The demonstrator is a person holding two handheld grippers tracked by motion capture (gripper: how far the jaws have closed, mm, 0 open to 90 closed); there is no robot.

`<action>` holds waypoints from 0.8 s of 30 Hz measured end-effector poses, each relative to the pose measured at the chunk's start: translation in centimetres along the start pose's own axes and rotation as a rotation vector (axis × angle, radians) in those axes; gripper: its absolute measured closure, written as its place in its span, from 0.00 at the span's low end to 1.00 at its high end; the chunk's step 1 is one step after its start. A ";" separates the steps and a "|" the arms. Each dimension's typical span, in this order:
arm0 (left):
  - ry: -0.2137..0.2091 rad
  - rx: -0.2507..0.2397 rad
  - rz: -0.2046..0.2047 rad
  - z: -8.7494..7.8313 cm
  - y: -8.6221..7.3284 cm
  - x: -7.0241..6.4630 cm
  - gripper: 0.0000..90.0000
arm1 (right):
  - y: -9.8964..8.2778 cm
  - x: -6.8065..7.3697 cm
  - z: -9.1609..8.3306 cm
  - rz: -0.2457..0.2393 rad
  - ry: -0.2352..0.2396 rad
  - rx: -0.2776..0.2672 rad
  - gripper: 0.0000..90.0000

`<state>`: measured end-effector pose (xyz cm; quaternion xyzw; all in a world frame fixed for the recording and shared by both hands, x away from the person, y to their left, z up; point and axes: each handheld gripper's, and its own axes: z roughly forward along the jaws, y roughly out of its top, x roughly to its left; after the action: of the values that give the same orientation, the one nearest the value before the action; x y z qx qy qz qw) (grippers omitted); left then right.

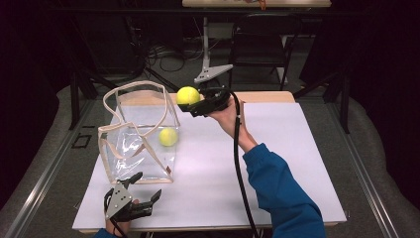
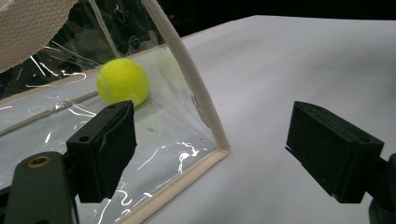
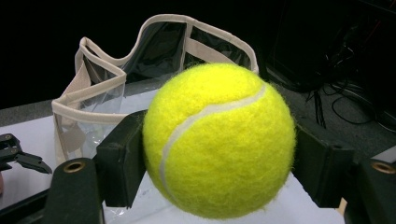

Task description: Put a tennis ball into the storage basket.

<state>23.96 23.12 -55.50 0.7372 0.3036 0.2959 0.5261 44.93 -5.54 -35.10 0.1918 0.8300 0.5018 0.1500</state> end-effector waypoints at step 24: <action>0.000 -0.002 0.000 0.0 0.0 0.0 0.17 | 1.4 0.3 0.5 -0.014 0.006 -0.006 0.29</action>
<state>23.92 23.13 -55.48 0.7369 0.3031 0.2961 0.5268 45.12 -4.39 -34.15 0.1842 0.8303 0.5036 0.1517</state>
